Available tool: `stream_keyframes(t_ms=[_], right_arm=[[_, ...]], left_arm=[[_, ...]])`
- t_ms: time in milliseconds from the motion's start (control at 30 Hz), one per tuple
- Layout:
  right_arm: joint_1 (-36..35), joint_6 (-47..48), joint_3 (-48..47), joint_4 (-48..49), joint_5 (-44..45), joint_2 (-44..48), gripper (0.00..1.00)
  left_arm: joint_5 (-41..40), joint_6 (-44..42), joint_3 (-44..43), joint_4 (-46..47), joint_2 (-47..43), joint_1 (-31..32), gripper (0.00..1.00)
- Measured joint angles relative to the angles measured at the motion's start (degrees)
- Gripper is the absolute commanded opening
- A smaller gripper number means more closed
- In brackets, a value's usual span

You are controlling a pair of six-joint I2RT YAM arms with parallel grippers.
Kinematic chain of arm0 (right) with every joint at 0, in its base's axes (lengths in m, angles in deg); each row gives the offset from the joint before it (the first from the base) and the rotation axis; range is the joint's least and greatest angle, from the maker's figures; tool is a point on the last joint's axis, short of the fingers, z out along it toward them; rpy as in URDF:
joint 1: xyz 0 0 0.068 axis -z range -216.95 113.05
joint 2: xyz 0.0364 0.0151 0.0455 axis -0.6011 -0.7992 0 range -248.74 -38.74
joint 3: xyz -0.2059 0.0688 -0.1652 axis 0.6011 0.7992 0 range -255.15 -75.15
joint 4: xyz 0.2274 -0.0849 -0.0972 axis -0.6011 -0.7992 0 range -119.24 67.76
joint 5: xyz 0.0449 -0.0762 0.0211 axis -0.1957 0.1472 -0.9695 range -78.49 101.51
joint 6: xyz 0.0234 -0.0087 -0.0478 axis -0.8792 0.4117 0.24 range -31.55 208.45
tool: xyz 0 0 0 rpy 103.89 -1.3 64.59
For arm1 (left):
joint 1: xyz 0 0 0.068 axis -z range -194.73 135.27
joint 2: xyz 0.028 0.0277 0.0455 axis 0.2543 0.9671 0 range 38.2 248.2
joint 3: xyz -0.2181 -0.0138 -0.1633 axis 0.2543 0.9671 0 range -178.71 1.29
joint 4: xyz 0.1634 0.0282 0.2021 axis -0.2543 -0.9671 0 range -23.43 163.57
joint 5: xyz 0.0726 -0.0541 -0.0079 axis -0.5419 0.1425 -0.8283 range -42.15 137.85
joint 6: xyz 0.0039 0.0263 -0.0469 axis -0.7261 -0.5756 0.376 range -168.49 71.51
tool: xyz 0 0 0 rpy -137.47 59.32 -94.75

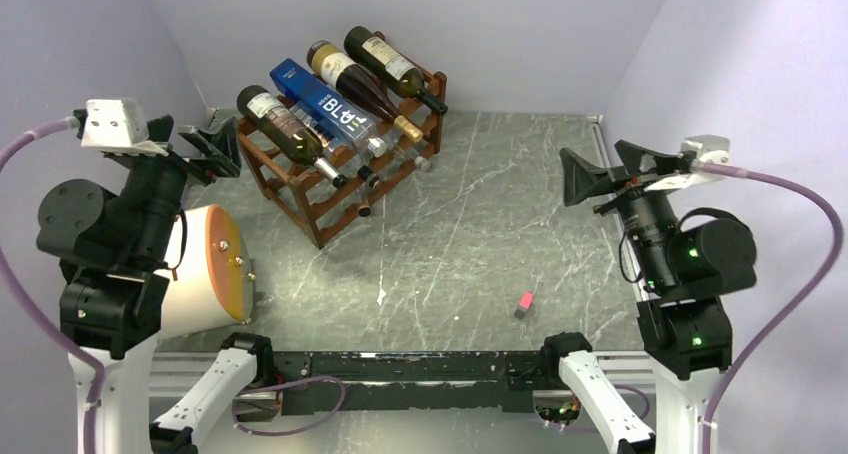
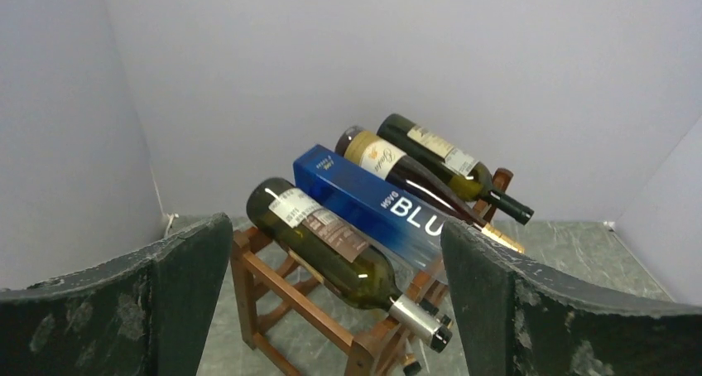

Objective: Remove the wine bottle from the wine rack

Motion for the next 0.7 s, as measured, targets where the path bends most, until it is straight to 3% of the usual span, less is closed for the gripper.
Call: stream_keyframes(t_ms=[500,700], right_arm=[[-5.44,-9.42,13.11,-3.13,12.35,-5.95,1.0],[-6.78,-13.33,15.98,-5.22,12.66,-9.99,1.0]], left_arm=[[2.67,5.51,11.87,1.03,1.81,-1.84,0.98],[3.65,7.28,13.73,0.46,2.45,-2.47,0.98]])
